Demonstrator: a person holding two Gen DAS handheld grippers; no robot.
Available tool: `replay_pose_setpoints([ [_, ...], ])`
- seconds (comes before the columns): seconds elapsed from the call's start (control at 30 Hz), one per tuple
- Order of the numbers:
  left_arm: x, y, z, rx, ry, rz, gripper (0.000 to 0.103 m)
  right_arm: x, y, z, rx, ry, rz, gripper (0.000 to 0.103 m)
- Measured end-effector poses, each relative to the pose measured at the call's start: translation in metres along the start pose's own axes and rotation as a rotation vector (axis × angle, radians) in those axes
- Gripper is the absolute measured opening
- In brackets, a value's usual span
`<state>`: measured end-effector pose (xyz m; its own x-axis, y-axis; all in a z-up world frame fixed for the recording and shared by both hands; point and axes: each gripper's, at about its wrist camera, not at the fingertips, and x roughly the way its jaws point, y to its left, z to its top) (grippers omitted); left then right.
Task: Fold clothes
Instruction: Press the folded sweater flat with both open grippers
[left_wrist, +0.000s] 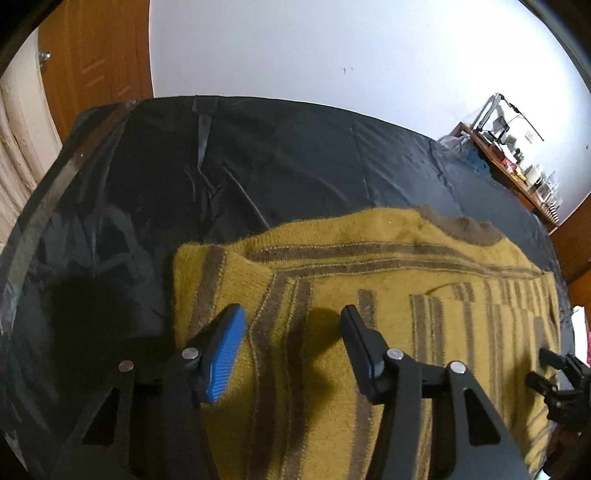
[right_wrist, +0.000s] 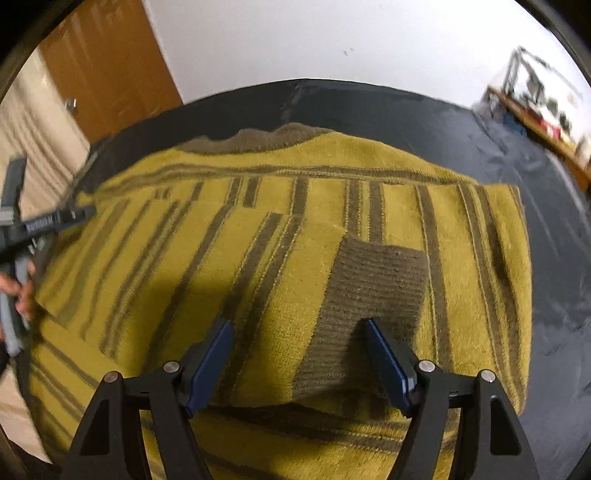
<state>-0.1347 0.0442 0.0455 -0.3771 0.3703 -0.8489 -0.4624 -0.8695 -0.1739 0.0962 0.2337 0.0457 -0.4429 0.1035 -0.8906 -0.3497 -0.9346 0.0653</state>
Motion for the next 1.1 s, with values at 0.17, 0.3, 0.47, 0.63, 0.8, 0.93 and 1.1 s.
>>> replay_pose_setpoints([
  [0.17,0.003,-0.016,0.001,0.094,0.015,0.065,0.059,0.006,0.011,0.000,-0.049,-0.011,-0.052,0.084],
  [0.3,-0.013,-0.024,0.001,0.105,0.020,0.083,0.060,0.007,0.008,-0.001,-0.060,-0.004,-0.046,0.084],
  [0.47,-0.055,-0.039,-0.018,0.135,-0.029,0.018,0.076,-0.016,-0.003,-0.002,0.070,-0.024,-0.015,0.084],
  [0.63,-0.054,-0.043,-0.049,0.138,0.026,-0.003,0.077,-0.020,-0.006,-0.012,0.050,-0.014,-0.016,0.084],
  [0.8,-0.034,-0.044,-0.067,0.165,0.064,0.039,0.077,-0.005,0.005,-0.021,-0.034,-0.004,-0.080,0.085],
  [0.93,-0.032,-0.050,-0.068,0.201,0.061,0.071,0.078,-0.004,0.006,-0.022,-0.069,-0.009,-0.090,0.089],
  [1.1,-0.041,-0.051,-0.067,0.164,0.072,0.084,0.078,-0.008,0.005,-0.020,-0.091,0.012,-0.086,0.089],
])
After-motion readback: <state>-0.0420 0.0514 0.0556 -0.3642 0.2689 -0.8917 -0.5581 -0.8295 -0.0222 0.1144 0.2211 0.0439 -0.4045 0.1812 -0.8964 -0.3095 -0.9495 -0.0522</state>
